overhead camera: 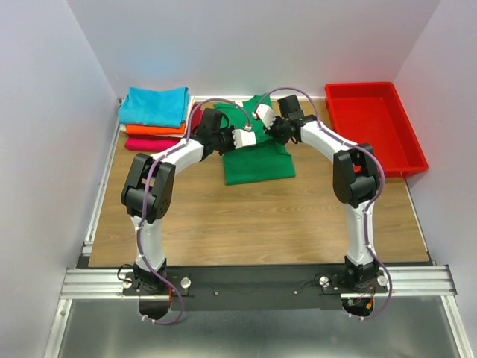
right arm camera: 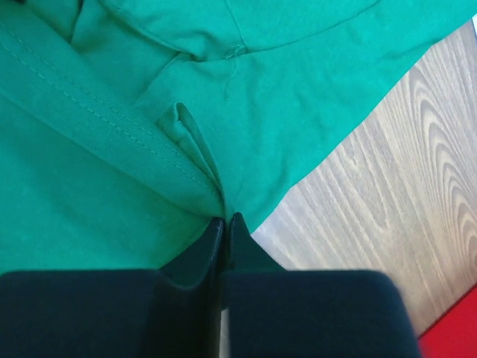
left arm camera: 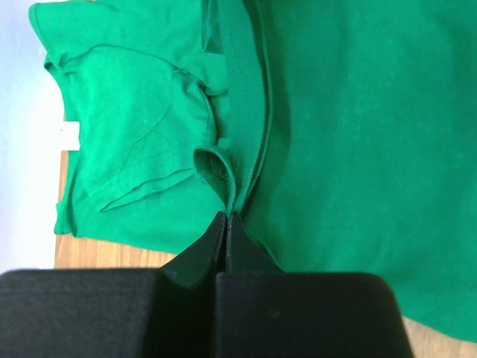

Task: Fold and stack the t-shirts
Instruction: Fold the tshirt

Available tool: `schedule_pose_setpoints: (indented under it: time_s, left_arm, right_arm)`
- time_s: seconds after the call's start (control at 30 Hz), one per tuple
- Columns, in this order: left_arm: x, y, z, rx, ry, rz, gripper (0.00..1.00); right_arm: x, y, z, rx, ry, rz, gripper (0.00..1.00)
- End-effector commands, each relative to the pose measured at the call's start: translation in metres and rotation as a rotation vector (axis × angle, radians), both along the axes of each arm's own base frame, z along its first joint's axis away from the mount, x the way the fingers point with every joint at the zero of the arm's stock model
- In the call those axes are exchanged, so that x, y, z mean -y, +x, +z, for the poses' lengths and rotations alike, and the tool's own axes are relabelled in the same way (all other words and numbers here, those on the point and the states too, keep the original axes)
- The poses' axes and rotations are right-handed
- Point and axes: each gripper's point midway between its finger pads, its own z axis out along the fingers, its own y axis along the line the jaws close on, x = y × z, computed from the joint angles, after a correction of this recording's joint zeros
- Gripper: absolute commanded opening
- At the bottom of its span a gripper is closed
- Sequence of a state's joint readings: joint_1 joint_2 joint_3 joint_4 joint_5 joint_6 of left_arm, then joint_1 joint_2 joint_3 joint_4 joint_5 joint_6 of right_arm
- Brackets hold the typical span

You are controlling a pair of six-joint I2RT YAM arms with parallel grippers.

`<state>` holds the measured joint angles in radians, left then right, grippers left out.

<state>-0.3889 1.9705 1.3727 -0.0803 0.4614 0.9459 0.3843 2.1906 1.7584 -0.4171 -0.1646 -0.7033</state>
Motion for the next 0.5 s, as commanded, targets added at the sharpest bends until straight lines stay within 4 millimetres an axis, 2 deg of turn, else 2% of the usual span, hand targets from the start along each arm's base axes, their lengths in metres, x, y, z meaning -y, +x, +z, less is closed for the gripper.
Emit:
schedule_pose_setpoints:
  time_s: [0.0,0.03,0.07,0.1,0.13,0.17,0.2,0.23,0.27,0.3,0.33,0.37,0.43,0.47]
  left_arm:
    - [-0.002,0.012,0.003,-0.018,-0.041,0.027,0.00]
    - [-0.003,0.016,0.006,-0.008,-0.048,0.050,0.00]
    - [-0.005,0.021,0.013,0.005,-0.064,0.082,0.06]
    - [-0.008,0.028,0.022,0.037,-0.091,0.135,0.54]
    - [-0.013,0.034,0.032,0.066,-0.116,0.191,0.79]
    - [-0.020,0.041,0.045,0.107,-0.142,0.259,0.87]
    - [-0.030,0.048,0.072,0.180,-0.189,0.345,0.92]
    - [-0.037,0.051,0.087,0.220,-0.209,0.381,0.93]
    - [-0.044,0.054,0.102,0.265,-0.225,0.425,0.94]
    - [-0.055,0.054,0.129,0.330,-0.253,0.480,0.96]
    - [-0.059,0.051,0.143,0.359,-0.268,0.492,0.97]
    - [-0.063,0.045,0.171,0.411,-0.300,0.495,0.97]
    - [-0.068,0.035,0.185,0.432,-0.314,0.497,0.97]
    - [-0.067,0.023,0.195,0.434,-0.326,0.476,0.97]
  right_arm:
    - [0.004,0.020,-0.003,0.030,-0.010,-0.029,0.14]
    - [0.005,0.023,-0.005,0.030,-0.011,-0.033,0.19]
    - [0.005,0.029,-0.002,0.045,-0.006,-0.047,0.25]
    - [0.007,0.036,-0.005,0.053,-0.003,-0.089,0.39]
    - [0.010,0.042,-0.004,0.067,0.004,-0.123,0.46]
    - [0.013,0.050,0.002,0.091,0.016,-0.164,0.50]
    - [0.020,0.061,0.012,0.128,0.020,-0.223,0.58]
    - [0.021,0.070,0.025,0.164,0.062,-0.281,0.67]
    - [0.025,0.074,0.031,0.180,0.081,-0.311,0.71]
    - [0.032,0.082,0.050,0.215,0.126,-0.366,0.77]
    - [0.037,0.085,0.058,0.231,0.145,-0.397,0.77]
    - [0.046,0.089,0.068,0.244,0.161,-0.419,0.77]
    - [0.051,0.085,0.084,0.250,0.194,-0.401,0.77]
    - [0.052,0.082,0.088,0.240,0.217,-0.380,0.77]
